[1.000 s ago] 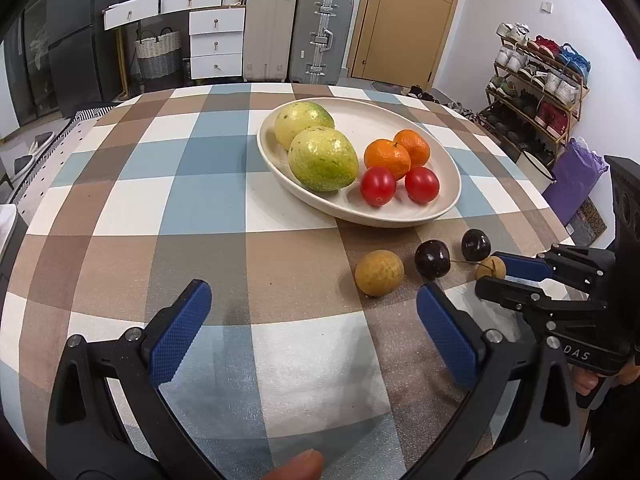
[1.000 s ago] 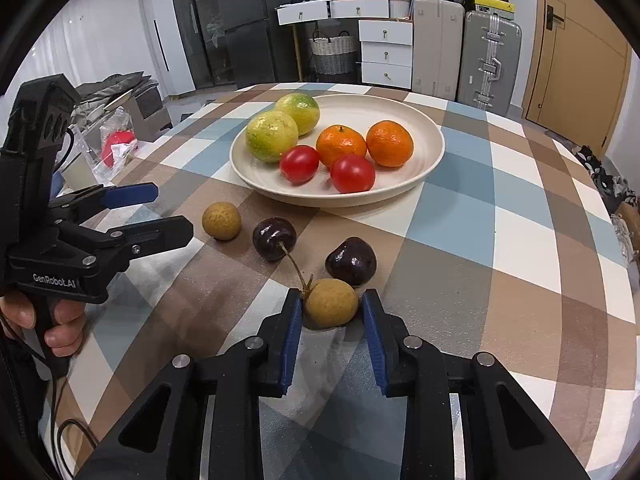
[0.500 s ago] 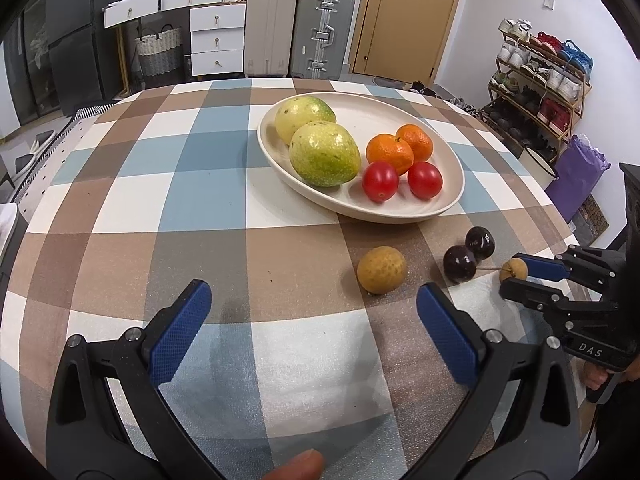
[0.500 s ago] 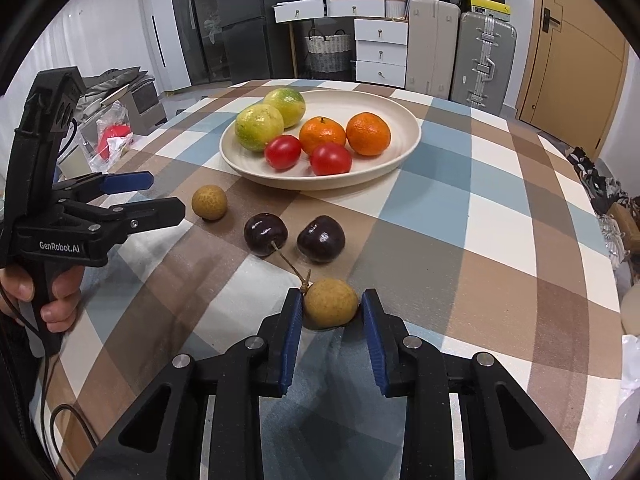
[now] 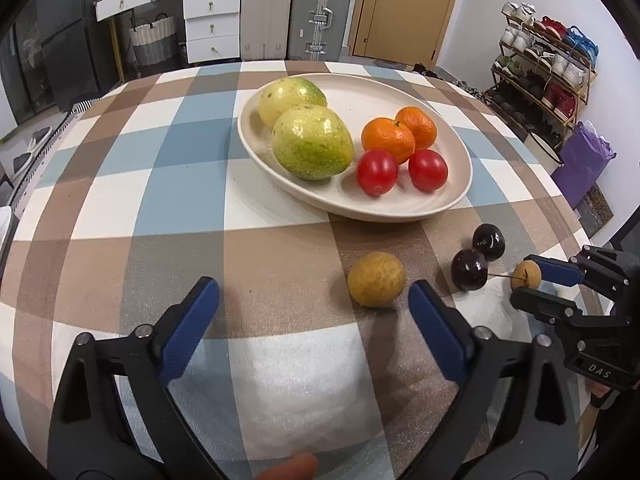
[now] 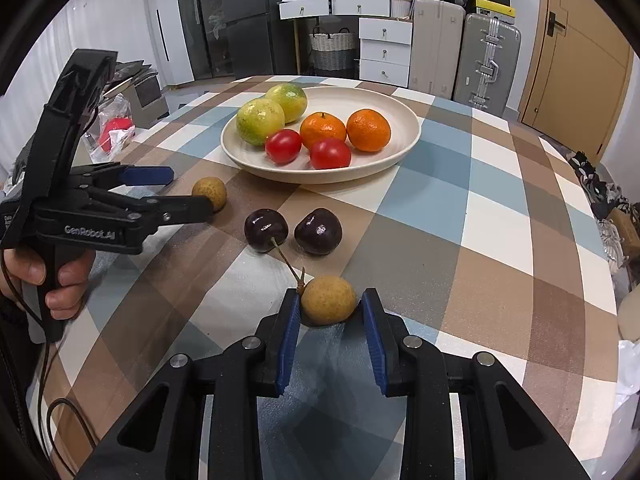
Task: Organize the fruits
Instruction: 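Grasp the other small brown fruit with the left tool, then carry both small brown fruits onto the plate and open both tools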
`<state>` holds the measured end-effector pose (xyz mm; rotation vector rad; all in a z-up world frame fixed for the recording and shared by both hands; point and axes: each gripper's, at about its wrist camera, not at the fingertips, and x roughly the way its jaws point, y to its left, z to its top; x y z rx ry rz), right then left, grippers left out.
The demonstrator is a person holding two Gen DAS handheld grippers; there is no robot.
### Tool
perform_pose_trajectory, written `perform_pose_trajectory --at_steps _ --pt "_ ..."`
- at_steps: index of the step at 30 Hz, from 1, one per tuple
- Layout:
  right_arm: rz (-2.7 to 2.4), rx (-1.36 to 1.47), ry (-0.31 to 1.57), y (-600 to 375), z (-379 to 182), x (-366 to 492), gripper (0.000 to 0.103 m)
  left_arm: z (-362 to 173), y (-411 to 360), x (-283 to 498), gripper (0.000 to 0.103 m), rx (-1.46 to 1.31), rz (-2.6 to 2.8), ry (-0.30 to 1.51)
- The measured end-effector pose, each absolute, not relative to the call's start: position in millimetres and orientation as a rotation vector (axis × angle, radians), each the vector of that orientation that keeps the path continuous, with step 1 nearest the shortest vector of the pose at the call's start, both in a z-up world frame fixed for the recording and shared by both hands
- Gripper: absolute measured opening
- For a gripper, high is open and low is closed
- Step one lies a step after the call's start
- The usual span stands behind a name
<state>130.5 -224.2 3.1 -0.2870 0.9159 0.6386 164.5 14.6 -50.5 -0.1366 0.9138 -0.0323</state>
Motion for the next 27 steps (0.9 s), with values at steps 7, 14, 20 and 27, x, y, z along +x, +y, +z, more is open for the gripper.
perform_pose_trajectory --at_steps 7,14,20,27 --pt "0.641 -0.292 0.917 -224.3 3.3 129.8 0.031 -47.0 0.6 165.6 0.025 -0.129 -0.166 0.891" --pt "0.648 -0.289 0.922 -225.9 3.7 127.9 0.034 -47.0 -5.3 160.5 0.026 -0.139 -0.208 0.891" --pt "0.653 -0.316 0.916 -226.7 3.6 123.8 0.039 -46.8 -3.6 156.6 0.026 -0.147 -0.206 0.891" --pt "0.672 -0.330 0.924 -228.5 3.5 123.6 0.048 -47.1 -2.9 157.2 0.026 -0.147 -0.206 0.891"
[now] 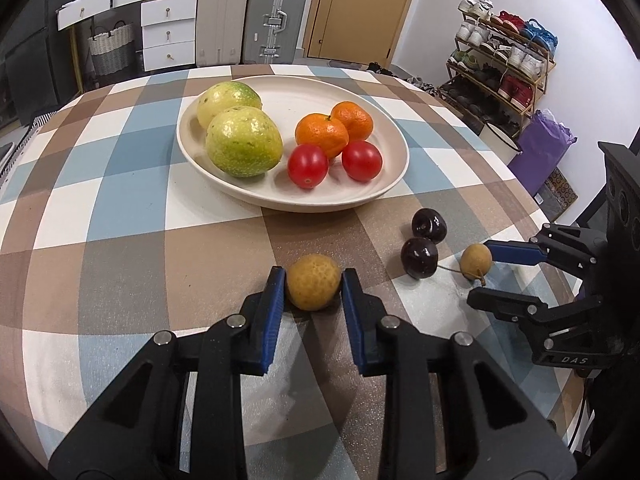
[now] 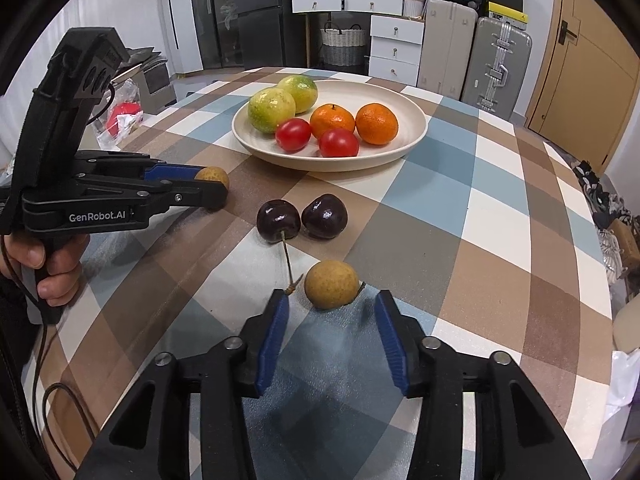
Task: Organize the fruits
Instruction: 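Carry both small brown fruits onto the plate and open both tools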
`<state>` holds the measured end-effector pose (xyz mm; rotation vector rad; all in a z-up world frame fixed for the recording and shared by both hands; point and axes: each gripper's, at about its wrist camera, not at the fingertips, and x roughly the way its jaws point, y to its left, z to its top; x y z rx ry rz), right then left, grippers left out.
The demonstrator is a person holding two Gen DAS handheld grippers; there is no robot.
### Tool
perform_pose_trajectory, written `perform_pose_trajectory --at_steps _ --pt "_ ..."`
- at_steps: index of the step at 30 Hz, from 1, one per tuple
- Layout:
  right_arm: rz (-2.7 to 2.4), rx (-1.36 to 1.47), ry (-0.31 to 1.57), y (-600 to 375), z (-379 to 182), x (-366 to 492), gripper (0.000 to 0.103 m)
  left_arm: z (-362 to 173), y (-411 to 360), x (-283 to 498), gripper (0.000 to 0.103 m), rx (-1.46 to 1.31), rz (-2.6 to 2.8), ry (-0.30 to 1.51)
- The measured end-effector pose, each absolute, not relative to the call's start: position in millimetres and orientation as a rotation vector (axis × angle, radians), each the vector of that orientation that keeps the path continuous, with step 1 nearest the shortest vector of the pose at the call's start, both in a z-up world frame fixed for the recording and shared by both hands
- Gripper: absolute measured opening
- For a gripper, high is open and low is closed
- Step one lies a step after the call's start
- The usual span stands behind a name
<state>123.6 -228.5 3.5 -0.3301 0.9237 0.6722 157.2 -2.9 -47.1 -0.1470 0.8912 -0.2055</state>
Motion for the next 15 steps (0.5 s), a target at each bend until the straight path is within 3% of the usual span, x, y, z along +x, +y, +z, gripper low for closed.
perform_pose_trajectory --at_steps 4,11,15 --pt "0.701 -0.262 0.920 -238.7 9.4 124.0 0.050 -47.1 -2.8 156.2 0.026 -0.147 -0.206 0.891" --pt "0.766 -0.072 0.882 -255.6 27.5 128.0 0.067 -47.1 -2.7 156.3 0.026 -0.147 -0.205 0.891" --pt "0.680 -0.163 0.845 -250.6 30.6 128.3 0.069 -47.0 -2.9 156.3 0.026 -0.146 -0.205 0.891"
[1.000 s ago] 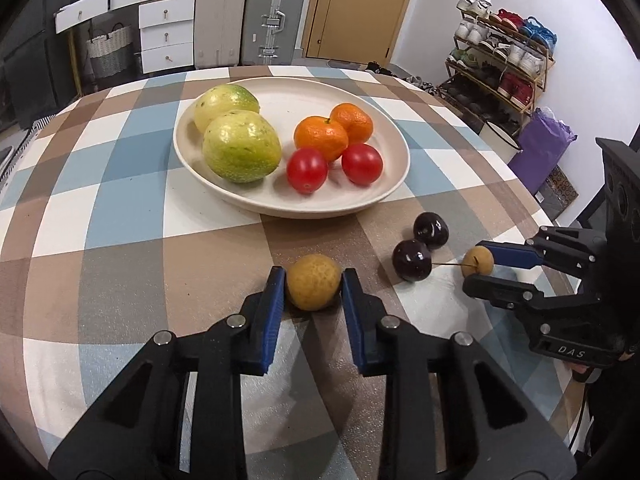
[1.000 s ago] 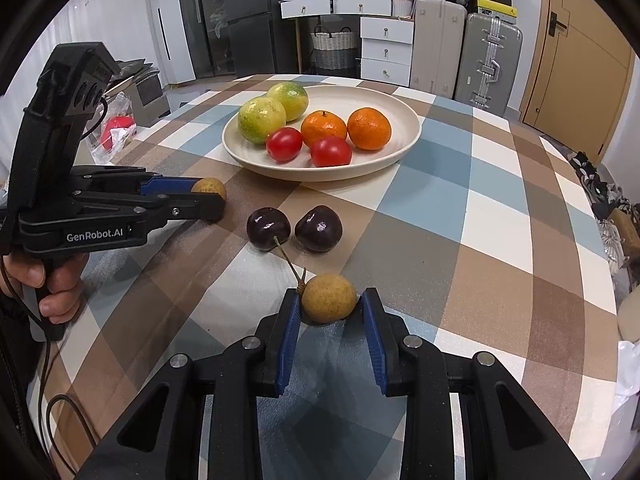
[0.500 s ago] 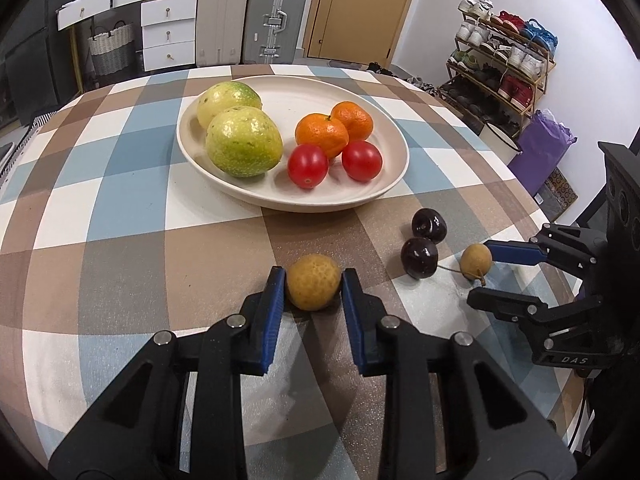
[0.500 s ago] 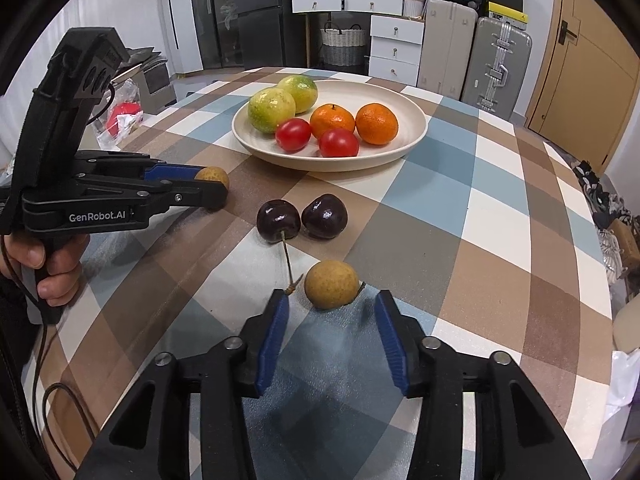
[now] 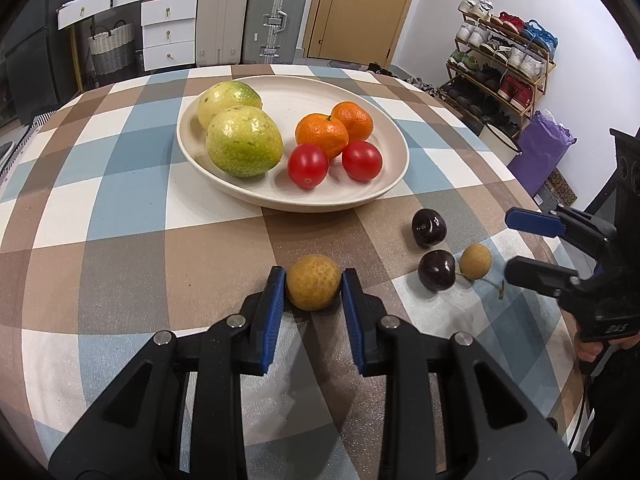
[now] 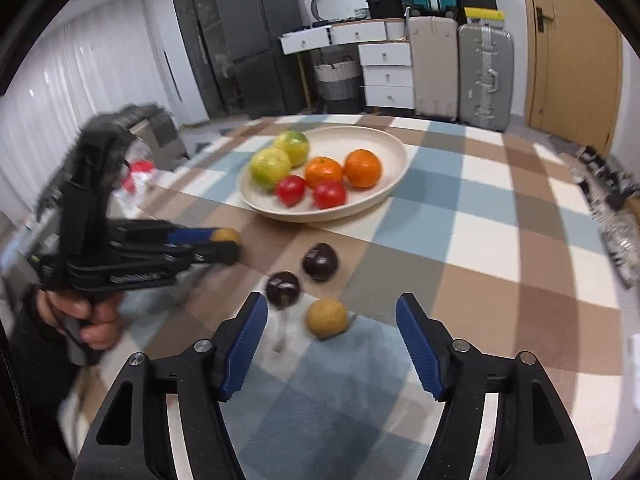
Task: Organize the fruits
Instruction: 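Carry both small brown fruits onto the plate and open both tools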
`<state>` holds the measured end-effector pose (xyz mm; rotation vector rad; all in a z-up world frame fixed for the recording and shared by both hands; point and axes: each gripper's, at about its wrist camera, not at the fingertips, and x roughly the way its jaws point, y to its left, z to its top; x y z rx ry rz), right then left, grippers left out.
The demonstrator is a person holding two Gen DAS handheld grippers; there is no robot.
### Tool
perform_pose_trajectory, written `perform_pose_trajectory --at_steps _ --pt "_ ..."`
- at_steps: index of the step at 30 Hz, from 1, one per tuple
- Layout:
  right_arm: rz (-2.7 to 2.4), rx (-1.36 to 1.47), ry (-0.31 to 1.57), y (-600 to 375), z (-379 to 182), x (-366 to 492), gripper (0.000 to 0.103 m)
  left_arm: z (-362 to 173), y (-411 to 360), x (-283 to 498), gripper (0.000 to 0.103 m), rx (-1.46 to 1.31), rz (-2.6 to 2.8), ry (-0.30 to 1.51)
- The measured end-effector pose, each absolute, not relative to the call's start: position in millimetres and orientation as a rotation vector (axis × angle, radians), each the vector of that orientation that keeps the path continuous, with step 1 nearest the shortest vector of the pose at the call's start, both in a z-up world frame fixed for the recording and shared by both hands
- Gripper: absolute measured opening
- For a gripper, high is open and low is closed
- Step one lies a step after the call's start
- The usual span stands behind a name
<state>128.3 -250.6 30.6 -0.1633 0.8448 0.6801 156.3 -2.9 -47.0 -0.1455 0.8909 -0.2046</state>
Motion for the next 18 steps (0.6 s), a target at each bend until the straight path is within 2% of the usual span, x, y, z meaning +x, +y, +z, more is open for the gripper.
perform_pose_trajectory --at_steps 7,9,14,18 --pt "0.648 -0.261 0.884 -239.6 13.9 131.2 0.065 -47.4 -0.6 156.1 0.026 -0.151 -0.202 0.892" --pt "0.652 -0.281 0.886 -235.8 11.5 130.2 0.058 -47.7 -0.6 155.9 0.026 -0.150 -0.201 0.892" --pt "0.683 -0.260 0.911 -231.6 7.1 132.0 0.045 -47.5 -0.1 156.0 0.026 -0.151 -0.198 0.892" --pt "0.700 -0.225 0.920 -233.5 8.1 132.8 0.028 -47.4 2.5 154.3 0.026 -0.157 -0.193 0.893"
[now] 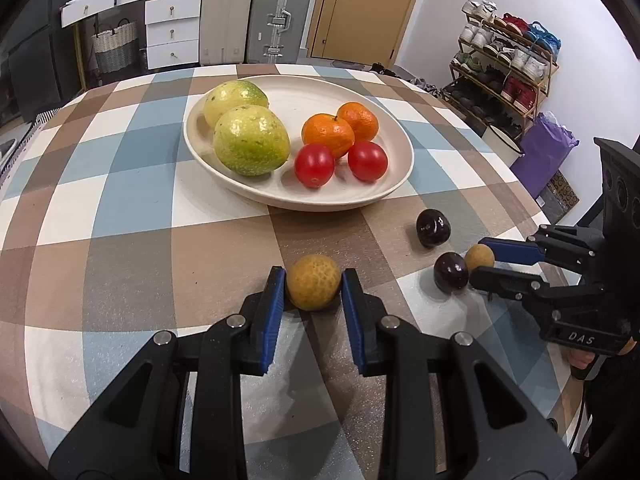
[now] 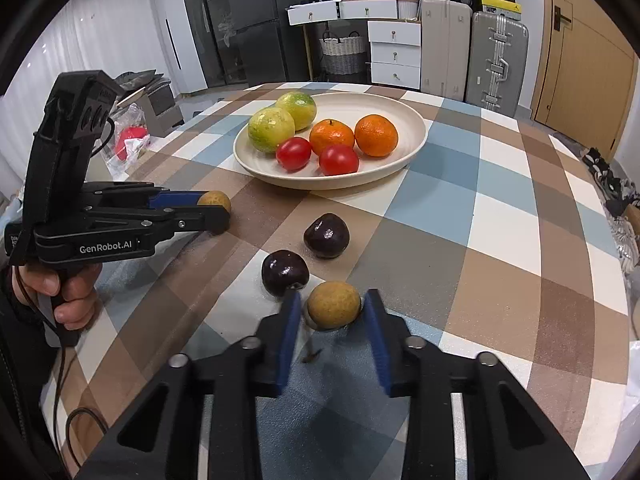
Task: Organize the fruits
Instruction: 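Carry both small brown fruits onto the plate and open both tools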
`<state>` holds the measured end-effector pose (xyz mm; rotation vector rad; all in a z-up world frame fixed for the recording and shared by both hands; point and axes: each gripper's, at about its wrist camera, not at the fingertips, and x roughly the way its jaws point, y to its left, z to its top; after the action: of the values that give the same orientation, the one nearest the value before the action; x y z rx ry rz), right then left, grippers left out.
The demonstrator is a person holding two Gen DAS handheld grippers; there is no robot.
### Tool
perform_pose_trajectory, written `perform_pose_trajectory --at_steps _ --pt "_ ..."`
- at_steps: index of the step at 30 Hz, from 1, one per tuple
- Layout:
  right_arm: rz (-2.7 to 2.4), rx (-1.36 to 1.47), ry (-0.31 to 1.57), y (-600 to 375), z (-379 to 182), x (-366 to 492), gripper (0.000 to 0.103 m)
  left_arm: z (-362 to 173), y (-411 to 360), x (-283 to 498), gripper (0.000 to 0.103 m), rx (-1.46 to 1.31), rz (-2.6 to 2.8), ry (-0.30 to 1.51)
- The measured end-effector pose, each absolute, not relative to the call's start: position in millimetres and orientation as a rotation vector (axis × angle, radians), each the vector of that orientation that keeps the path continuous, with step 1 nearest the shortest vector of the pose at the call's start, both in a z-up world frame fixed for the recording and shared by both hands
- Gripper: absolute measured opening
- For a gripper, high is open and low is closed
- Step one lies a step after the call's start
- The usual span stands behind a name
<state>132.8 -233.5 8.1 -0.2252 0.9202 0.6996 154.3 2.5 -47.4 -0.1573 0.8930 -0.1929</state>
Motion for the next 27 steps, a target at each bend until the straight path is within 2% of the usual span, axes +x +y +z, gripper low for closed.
perform_pose_trajectory --at_steps 10,27 --pt "0.706 -0.127 0.911 -249.1 20.0 135.1 0.028 -40.4 3.8 146.6 0.026 -0.163 -0.183 0.876" --pt "0.667 -0.093 0.789 -250.7 68.6 140.9 0.028 -2.8 10.0 135.6 0.026 -0.158 -0.161 0.772"
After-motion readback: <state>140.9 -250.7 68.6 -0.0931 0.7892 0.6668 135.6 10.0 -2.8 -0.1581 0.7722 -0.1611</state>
